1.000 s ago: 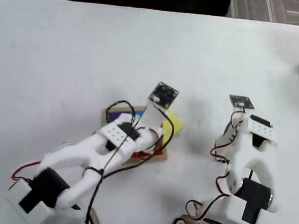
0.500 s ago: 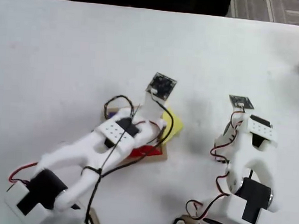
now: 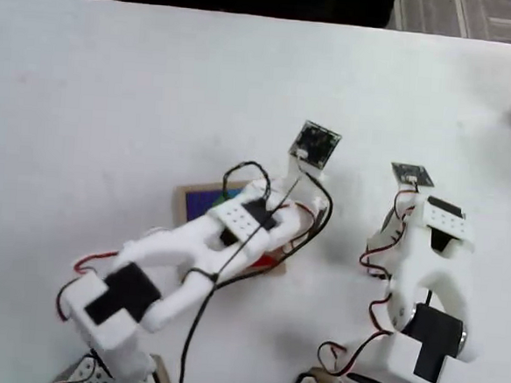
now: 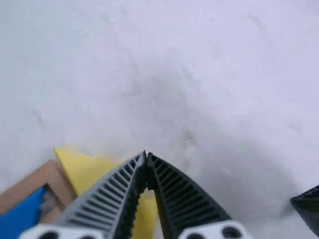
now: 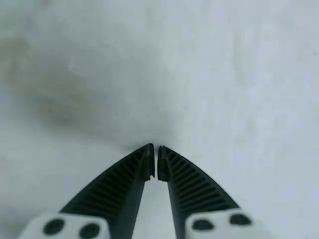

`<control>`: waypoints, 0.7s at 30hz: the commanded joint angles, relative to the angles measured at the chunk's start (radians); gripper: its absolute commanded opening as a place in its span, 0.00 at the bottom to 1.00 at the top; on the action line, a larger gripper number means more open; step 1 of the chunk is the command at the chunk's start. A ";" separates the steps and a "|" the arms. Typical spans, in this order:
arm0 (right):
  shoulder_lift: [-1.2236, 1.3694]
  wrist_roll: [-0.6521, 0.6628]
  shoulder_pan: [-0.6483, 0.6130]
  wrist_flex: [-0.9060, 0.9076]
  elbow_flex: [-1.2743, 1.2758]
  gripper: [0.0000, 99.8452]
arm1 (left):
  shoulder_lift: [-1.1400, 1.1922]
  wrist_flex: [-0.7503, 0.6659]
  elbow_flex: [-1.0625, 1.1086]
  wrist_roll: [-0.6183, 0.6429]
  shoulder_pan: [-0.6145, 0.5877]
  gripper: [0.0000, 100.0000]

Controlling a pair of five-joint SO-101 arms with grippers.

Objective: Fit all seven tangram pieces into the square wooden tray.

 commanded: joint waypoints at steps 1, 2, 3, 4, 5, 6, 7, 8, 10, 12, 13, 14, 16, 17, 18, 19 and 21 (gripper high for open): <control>-0.004 0.006 0.005 -0.008 -0.040 0.02 | 0.085 -0.014 -0.121 0.006 0.008 0.02; -0.004 0.006 0.004 -0.008 -0.040 0.02 | 0.090 0.005 -0.127 0.006 0.008 0.02; -0.004 0.006 0.002 -0.008 -0.040 0.02 | 0.088 0.018 -0.127 0.006 0.008 0.02; -0.004 0.006 0.002 -0.008 -0.040 0.02 | 0.084 0.029 -0.129 0.006 0.008 0.02; -0.004 0.006 0.002 -0.010 -0.040 0.02 | 0.079 0.037 -0.126 0.006 0.007 0.02; -0.004 0.006 0.002 -0.010 -0.040 0.02 | 0.076 0.044 -0.121 0.006 0.007 0.02; -0.004 0.006 0.002 -0.010 -0.040 0.02 | 0.076 0.058 -0.120 0.006 0.005 0.02; -0.004 0.006 0.002 -0.010 -0.040 0.02 | 0.074 0.074 -0.120 0.006 0.005 0.02; -0.004 0.006 0.002 -0.010 -0.038 0.02 | 0.074 0.107 -0.120 0.006 0.001 0.02; -0.004 0.006 0.004 -0.010 -0.038 0.02 | 0.074 0.137 -0.120 0.006 -0.001 0.02; -0.004 0.006 0.004 -0.010 -0.038 0.02 | 0.073 0.152 -0.120 0.006 -0.007 0.02; -0.004 0.006 0.004 -0.010 -0.038 0.02 | 0.073 0.166 -0.120 0.006 -0.012 0.02; -0.002 0.006 0.004 -0.010 -0.038 0.02 | 0.073 0.195 -0.120 0.006 -0.024 0.02; -0.002 0.006 0.005 -0.010 -0.038 0.02 | 0.073 0.209 -0.120 0.006 -0.030 0.02; -0.002 0.006 0.005 -0.010 -0.038 0.02 | 0.071 0.222 -0.120 0.006 -0.036 0.02; -0.002 0.006 0.005 -0.010 -0.038 0.02 | 0.070 0.236 -0.120 0.006 -0.039 0.02; -0.002 0.006 0.005 -0.010 -0.038 0.02 | 0.047 0.262 -0.109 0.006 -0.044 0.02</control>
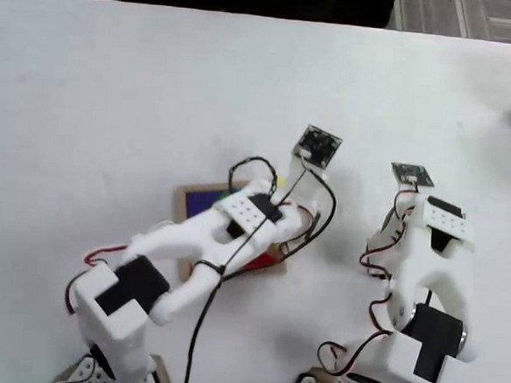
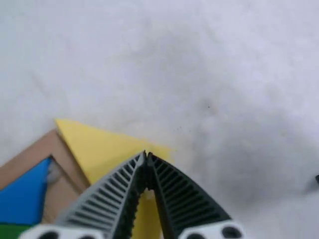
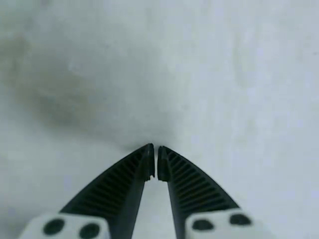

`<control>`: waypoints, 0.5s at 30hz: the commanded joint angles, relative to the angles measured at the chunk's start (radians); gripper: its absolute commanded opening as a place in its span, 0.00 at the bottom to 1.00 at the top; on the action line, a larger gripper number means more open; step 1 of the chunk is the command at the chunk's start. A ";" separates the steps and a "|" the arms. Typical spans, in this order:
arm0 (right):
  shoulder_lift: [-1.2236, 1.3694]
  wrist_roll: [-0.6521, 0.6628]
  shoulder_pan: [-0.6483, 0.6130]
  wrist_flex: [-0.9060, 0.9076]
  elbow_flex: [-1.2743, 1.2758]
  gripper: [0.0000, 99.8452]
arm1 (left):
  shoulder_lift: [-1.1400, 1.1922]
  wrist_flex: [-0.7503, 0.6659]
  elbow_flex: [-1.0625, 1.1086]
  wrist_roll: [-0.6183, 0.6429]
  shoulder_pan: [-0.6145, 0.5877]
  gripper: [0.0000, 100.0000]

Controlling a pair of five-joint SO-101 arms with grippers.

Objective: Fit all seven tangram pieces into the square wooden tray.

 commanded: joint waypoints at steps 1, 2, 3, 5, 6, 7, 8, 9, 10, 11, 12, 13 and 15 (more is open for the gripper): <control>-0.002 0.006 0.005 -0.010 -0.038 0.02 | -0.061 0.063 0.006 0.006 -0.031 0.02; -0.002 0.006 0.005 -0.010 -0.038 0.02 | -0.077 0.063 0.029 0.006 -0.031 0.02; -0.002 0.006 0.005 -0.010 -0.038 0.02 | -0.096 0.063 0.052 0.006 -0.031 0.02; -0.002 0.006 0.005 -0.010 -0.038 0.02 | -0.136 0.063 0.100 0.005 -0.036 0.02; -0.002 0.006 0.005 -0.010 -0.038 0.02 | -0.151 0.061 0.120 0.005 -0.042 0.02; -0.002 0.006 0.005 -0.010 -0.038 0.02 | -0.166 0.049 0.140 0.005 -0.042 0.02; -0.002 0.006 0.005 -0.010 -0.038 0.02 | -0.179 0.032 0.164 0.005 -0.044 0.02; -0.002 0.006 0.005 -0.010 -0.038 0.02 | -0.191 0.011 0.187 0.005 -0.048 0.02; -0.002 0.006 0.005 -0.010 -0.038 0.02 | -0.199 -0.011 0.207 0.005 -0.048 0.02; -0.002 0.006 0.005 -0.010 -0.038 0.02 | -0.203 -0.025 0.221 0.005 -0.050 0.02; -0.002 0.006 0.005 -0.010 -0.038 0.02 | -0.206 -0.034 0.230 0.006 -0.050 0.02; -0.002 0.006 0.005 -0.010 -0.038 0.02 | -0.208 -0.034 0.236 0.006 -0.051 0.02; -0.002 0.006 0.005 -0.010 -0.038 0.02 | -0.206 -0.029 0.242 0.009 -0.051 0.02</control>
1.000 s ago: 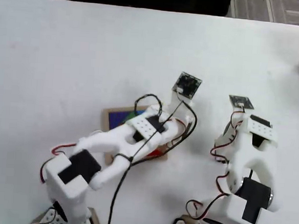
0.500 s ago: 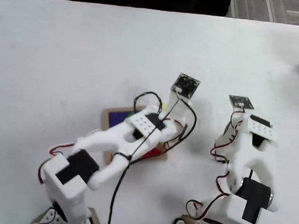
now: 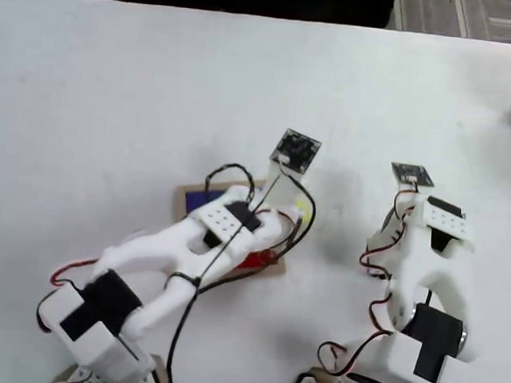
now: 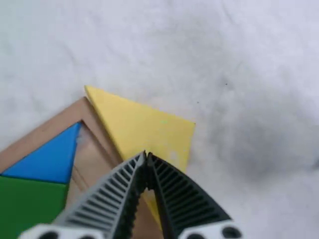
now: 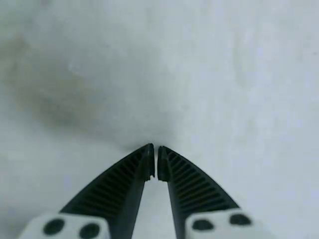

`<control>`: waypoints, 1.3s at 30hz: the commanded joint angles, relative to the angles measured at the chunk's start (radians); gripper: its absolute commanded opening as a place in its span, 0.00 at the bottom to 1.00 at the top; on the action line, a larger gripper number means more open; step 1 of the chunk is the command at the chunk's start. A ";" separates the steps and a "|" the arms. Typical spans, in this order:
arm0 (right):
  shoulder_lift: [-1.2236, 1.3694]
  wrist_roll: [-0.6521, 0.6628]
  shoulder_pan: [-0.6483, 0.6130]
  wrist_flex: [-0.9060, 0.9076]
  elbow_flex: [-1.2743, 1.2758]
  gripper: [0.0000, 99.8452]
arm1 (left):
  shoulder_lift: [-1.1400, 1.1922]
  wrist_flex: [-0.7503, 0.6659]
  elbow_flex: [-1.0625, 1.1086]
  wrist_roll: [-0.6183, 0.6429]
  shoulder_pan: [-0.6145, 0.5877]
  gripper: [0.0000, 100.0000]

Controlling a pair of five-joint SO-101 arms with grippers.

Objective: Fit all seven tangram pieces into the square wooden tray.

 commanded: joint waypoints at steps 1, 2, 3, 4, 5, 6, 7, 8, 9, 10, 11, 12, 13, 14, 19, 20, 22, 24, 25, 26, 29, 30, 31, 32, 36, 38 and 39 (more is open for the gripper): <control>-0.002 0.006 0.005 -0.010 -0.038 0.02 | -0.022 -0.005 0.038 0.011 -0.021 0.02; -0.002 0.006 0.005 -0.010 -0.038 0.02 | -0.022 -0.005 0.038 0.014 -0.022 0.02; -0.002 0.006 0.005 -0.010 -0.038 0.02 | -0.022 -0.003 0.040 0.014 -0.022 0.02; -0.002 0.006 0.005 -0.010 -0.038 0.02 | -0.022 0.002 0.040 0.014 -0.022 0.02; -0.002 0.006 0.005 -0.010 -0.038 0.02 | -0.021 0.017 0.040 0.014 -0.022 0.02; -0.002 0.006 0.005 -0.010 -0.037 0.02 | -0.021 0.032 0.040 0.014 -0.022 0.02; -0.002 0.006 0.005 -0.010 -0.037 0.02 | -0.021 0.046 0.040 0.014 -0.022 0.02; -0.002 0.006 0.005 -0.010 -0.037 0.02 | -0.021 0.061 0.040 0.014 -0.024 0.02; -0.002 0.006 0.005 -0.010 -0.037 0.02 | -0.021 0.077 0.040 0.015 -0.031 0.02; -0.002 0.006 0.005 -0.010 -0.037 0.02 | -0.021 0.089 0.040 0.015 -0.036 0.02; -0.002 0.008 0.005 -0.010 -0.037 0.02 | -0.021 0.095 0.040 0.015 -0.041 0.02; -0.002 0.008 0.005 -0.010 -0.037 0.02 | -0.021 0.104 0.040 0.015 -0.044 0.02; -0.002 0.008 0.005 -0.010 -0.037 0.02 | -0.021 0.109 0.040 0.015 -0.044 0.02; -0.002 0.008 0.005 -0.010 -0.037 0.02 | -0.022 0.110 0.040 0.015 -0.044 0.02; -0.002 0.008 0.005 -0.010 -0.037 0.02 | -0.022 0.110 0.040 0.017 -0.044 0.02; -0.002 0.009 0.005 -0.010 -0.037 0.02 | -0.024 0.110 0.041 0.017 -0.044 0.02; -0.002 0.009 0.005 -0.010 -0.037 0.02 | -0.030 0.107 0.054 0.017 -0.044 0.02; -0.002 0.009 -0.004 -0.013 -0.037 0.02 | -0.031 0.107 0.057 0.035 -0.045 0.02; -0.002 0.008 -0.021 -0.024 -0.037 0.02 | -0.038 0.109 0.057 0.038 -0.047 0.02; -0.002 0.006 -0.042 -0.035 -0.035 0.02 | -0.051 0.109 0.063 0.041 -0.051 0.02; -0.002 0.005 -0.114 -0.035 -0.037 0.02 | -0.140 0.110 0.100 0.040 -0.062 0.02; -0.002 0.005 -0.136 -0.035 -0.041 0.02 | -0.185 0.110 0.118 0.038 -0.070 0.02; -0.002 0.003 -0.153 -0.036 -0.043 0.02 | -0.236 0.110 0.140 0.028 -0.073 0.02; -0.007 -0.009 -0.166 -0.036 -0.051 0.02 | -0.291 0.110 0.167 0.009 -0.073 0.02; -0.002 -0.127 -0.183 -0.031 -0.126 0.02 | -0.515 0.110 0.269 -0.008 -0.091 0.02; -0.001 -0.155 -0.199 -0.036 -0.155 0.02 | -0.602 0.110 0.305 -0.008 -0.124 0.02; 0.005 -0.163 -0.217 -0.036 -0.170 0.02 | -0.633 0.110 0.316 -0.008 -0.143 0.02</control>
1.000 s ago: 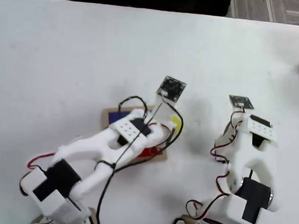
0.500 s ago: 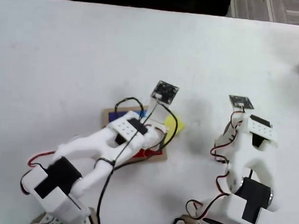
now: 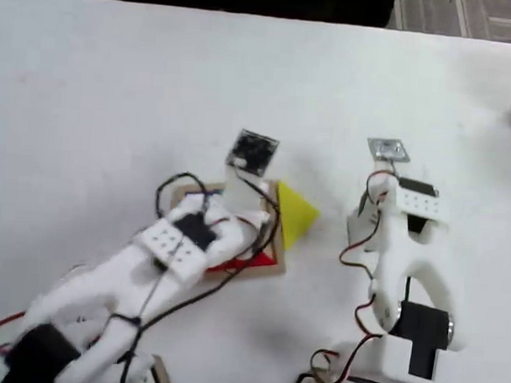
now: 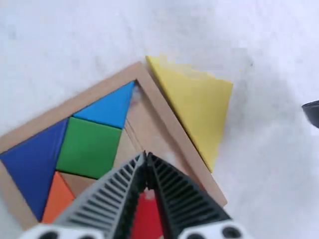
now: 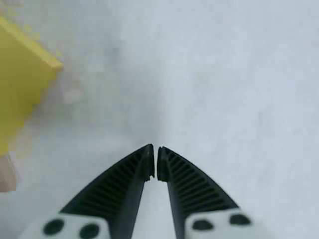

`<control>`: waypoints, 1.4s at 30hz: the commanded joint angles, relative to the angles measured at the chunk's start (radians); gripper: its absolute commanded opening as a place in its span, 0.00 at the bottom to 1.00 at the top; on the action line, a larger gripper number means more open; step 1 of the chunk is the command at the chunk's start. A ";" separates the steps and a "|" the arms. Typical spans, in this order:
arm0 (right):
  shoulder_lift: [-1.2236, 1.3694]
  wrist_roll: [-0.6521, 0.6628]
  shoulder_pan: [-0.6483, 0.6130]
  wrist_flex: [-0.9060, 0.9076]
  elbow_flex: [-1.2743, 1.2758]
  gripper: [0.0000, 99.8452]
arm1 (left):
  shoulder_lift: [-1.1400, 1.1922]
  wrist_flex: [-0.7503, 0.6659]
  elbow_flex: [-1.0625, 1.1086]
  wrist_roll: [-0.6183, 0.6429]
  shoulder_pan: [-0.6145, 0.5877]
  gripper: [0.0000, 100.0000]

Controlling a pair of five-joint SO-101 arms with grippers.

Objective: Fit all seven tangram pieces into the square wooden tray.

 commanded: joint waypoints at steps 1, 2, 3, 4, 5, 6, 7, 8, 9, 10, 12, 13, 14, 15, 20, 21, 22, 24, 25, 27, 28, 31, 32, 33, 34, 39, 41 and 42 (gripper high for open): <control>0.016 -0.049 -0.059 -0.012 -0.089 0.02 | -0.211 0.005 0.041 -0.012 -0.084 0.02; 0.039 -0.058 -0.079 -0.012 -0.110 0.02 | -0.225 0.005 0.051 -0.012 -0.105 0.02; 0.067 -0.063 -0.097 -0.012 -0.137 0.02 | -0.229 0.005 0.052 -0.012 -0.125 0.02; 0.101 -0.063 -0.113 -0.008 -0.166 0.02 | -0.229 0.005 0.054 -0.012 -0.145 0.02; 0.136 -0.063 -0.128 -0.004 -0.198 0.02 | -0.229 0.003 0.055 -0.015 -0.163 0.02; 0.166 -0.063 -0.139 0.012 -0.232 0.02 | -0.229 0.000 0.055 -0.015 -0.182 0.02; 0.194 -0.063 -0.150 0.041 -0.270 0.02 | -0.229 -0.002 0.055 -0.017 -0.200 0.02; 0.219 -0.066 -0.163 0.082 -0.308 0.02 | -0.229 -0.002 0.054 -0.017 -0.219 0.02; 0.240 -0.078 -0.180 0.127 -0.347 0.02 | -0.229 -0.003 0.051 -0.018 -0.237 0.02; 0.259 -0.091 -0.200 0.168 -0.385 0.02 | -0.229 -0.005 0.049 -0.018 -0.252 0.02; 0.285 -0.112 -0.237 0.226 -0.440 0.02 | -0.229 -0.034 0.051 -0.018 -0.275 0.02; 0.294 -0.124 -0.251 0.246 -0.460 0.03 | -0.226 -0.048 0.052 -0.018 -0.285 0.02; 0.298 -0.138 -0.263 0.259 -0.476 0.05 | -0.217 -0.060 0.052 -0.018 -0.289 0.02; 0.297 -0.153 -0.274 0.266 -0.483 0.08 | -0.205 -0.068 0.051 -0.018 -0.291 0.02; 0.280 -0.181 -0.340 0.289 -0.482 0.22 | -0.094 -0.129 0.032 -0.020 -0.289 0.02; 0.282 -0.183 -0.344 0.292 -0.482 0.22 | -0.070 -0.133 0.020 -0.020 -0.291 0.02; 0.285 -0.183 -0.349 0.291 -0.482 0.22 | -0.045 -0.133 0.006 -0.020 -0.291 0.02; 0.295 -0.183 -0.355 0.274 -0.482 0.22 | 0.001 -0.132 -0.021 -0.020 -0.291 0.02; 0.309 -0.183 -0.358 0.262 -0.482 0.22 | 0.018 -0.132 -0.031 -0.020 -0.291 0.02; 0.346 -0.183 -0.378 0.225 -0.483 0.22 | 0.045 -0.132 -0.044 -0.020 -0.292 0.02; 0.369 -0.183 -0.392 0.216 -0.486 0.22 | 0.050 -0.137 -0.044 -0.020 -0.300 0.02; 0.417 -0.178 -0.449 0.213 -0.489 0.22 | 0.050 -0.138 -0.051 -0.020 -0.320 0.02; 0.424 -0.176 -0.467 0.213 -0.489 0.22 | 0.050 -0.138 -0.054 -0.020 -0.326 0.02; 0.437 -0.173 -0.483 0.213 -0.488 0.22 | 0.050 -0.138 -0.054 -0.020 -0.332 0.02; 0.441 -0.173 -0.493 0.213 -0.486 0.22 | 0.050 -0.138 -0.054 -0.020 -0.335 0.02; 0.441 -0.160 -0.509 0.213 -0.488 0.22 | 0.051 -0.138 -0.054 -0.021 -0.335 0.02; 0.438 -0.153 -0.529 0.216 -0.485 0.22 | 0.051 -0.138 -0.054 -0.021 -0.335 0.02; 0.438 -0.153 -0.536 0.223 -0.485 0.22 | 0.051 -0.138 -0.054 -0.021 -0.335 0.02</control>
